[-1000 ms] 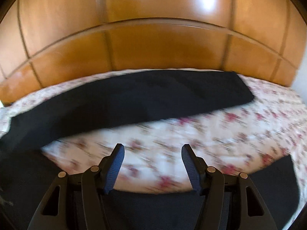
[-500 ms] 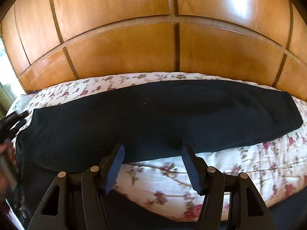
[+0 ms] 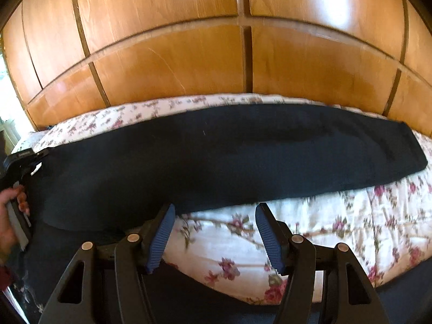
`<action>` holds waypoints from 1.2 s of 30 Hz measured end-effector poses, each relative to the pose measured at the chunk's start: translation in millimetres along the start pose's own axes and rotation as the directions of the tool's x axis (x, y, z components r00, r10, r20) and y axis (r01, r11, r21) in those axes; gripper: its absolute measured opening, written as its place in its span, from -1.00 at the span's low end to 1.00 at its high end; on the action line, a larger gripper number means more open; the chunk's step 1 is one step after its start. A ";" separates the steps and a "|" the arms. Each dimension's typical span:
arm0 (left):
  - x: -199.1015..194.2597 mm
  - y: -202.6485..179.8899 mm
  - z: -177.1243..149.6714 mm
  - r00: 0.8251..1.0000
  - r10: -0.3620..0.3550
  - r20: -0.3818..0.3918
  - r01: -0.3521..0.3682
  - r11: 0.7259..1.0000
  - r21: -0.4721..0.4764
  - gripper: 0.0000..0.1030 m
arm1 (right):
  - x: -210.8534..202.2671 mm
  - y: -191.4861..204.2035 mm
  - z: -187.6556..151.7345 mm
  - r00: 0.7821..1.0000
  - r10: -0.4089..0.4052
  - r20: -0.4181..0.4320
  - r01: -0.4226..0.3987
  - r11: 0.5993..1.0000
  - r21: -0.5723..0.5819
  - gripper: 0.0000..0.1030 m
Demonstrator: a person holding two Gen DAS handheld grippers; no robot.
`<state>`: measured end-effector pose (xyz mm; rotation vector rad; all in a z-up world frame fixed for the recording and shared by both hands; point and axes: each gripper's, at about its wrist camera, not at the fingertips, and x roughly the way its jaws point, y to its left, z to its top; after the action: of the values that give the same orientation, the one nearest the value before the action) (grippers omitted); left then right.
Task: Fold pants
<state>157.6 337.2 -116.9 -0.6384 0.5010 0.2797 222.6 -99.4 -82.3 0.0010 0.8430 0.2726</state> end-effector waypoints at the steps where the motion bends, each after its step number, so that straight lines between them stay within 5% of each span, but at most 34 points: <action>1: -8.0 -0.6 -2.4 1.000 -0.019 0.014 0.019 1.000 -0.005 -0.87 | -1.2 1.4 3.9 1.000 0.005 0.003 -0.005 1.000 -0.004 0.22; 11: -83.0 32.5 -57.3 0.983 -0.173 0.067 0.183 0.960 -0.210 -0.87 | 13.1 36.7 52.2 0.996 0.089 -0.005 -0.089 0.996 0.015 0.25; 24: -95.4 44.7 -71.1 0.972 -0.219 0.089 0.235 0.936 -0.263 -0.87 | 74.2 65.9 118.5 0.969 0.164 -0.184 -0.107 0.953 0.285 0.30; 31: -92.9 48.9 -74.1 0.969 -0.234 0.086 0.248 0.925 -0.286 -0.87 | 106.8 66.1 122.2 0.947 0.205 -0.246 -0.078 0.893 0.443 0.29; 36: -92.3 51.8 -76.7 0.965 -0.246 0.085 0.260 0.919 -0.295 -0.87 | 118.1 68.1 121.3 0.948 0.184 -0.260 -0.054 0.898 0.438 0.20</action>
<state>31.6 320.1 -147.0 -0.9868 0.3264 0.1251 370.6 7.4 -81.0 0.4347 1.1922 0.2022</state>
